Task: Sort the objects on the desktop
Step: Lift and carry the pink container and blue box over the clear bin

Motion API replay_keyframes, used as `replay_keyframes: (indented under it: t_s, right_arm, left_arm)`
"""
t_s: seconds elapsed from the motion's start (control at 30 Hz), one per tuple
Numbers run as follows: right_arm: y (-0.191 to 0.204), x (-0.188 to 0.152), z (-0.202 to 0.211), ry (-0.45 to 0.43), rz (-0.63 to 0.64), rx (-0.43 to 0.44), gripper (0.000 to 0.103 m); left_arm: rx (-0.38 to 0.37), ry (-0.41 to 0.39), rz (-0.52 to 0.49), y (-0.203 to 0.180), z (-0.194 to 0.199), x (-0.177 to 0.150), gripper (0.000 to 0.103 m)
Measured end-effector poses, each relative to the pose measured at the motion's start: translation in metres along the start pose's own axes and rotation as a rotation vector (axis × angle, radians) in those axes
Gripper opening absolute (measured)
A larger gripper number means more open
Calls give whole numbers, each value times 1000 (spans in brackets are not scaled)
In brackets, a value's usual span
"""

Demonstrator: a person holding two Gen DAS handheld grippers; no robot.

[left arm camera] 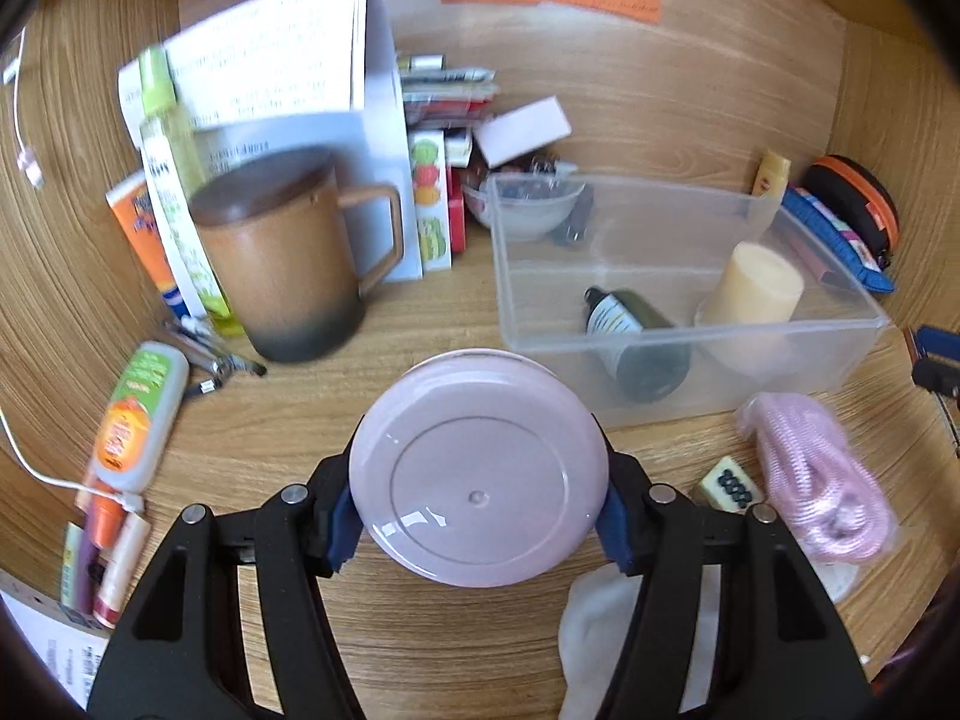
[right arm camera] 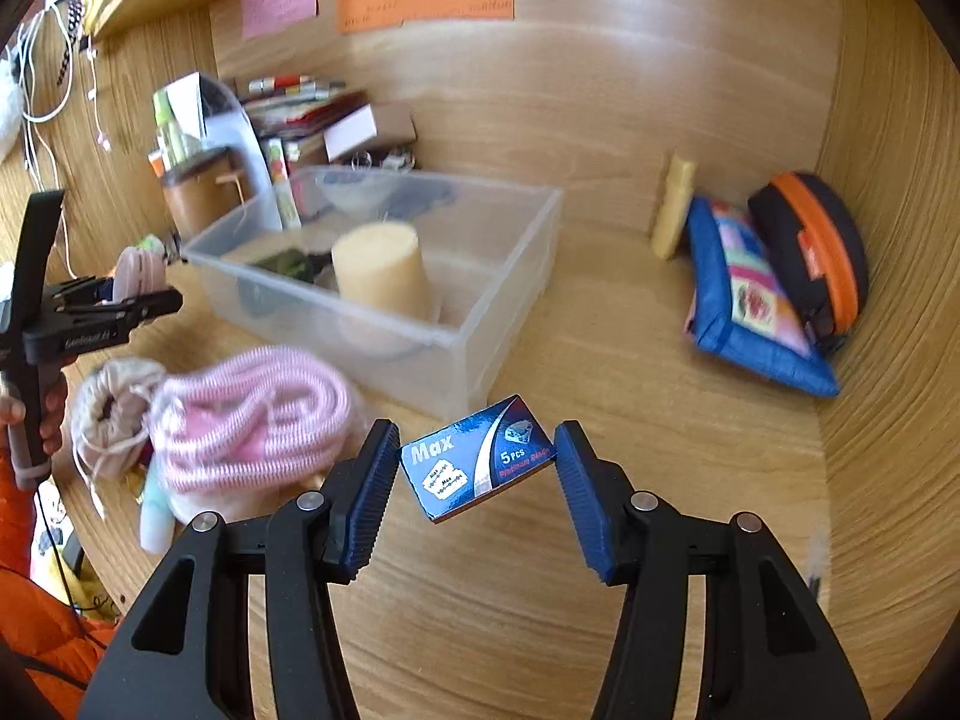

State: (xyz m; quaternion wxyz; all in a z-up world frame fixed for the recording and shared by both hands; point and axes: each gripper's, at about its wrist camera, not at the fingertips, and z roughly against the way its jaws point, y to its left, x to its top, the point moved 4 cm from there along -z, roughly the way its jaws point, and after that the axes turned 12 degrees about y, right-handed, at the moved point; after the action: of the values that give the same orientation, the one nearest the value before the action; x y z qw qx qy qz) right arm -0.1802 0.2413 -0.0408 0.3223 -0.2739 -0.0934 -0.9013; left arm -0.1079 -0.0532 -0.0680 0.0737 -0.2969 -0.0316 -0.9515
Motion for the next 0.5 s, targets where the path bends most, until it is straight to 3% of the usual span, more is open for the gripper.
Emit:
replay_keyframes:
  t_s: [0.5]
  right_arm:
    - [13,50,13,-128,78,30,50]
  left_arm:
    - [-42,-78,-40,-5,45,31,62]
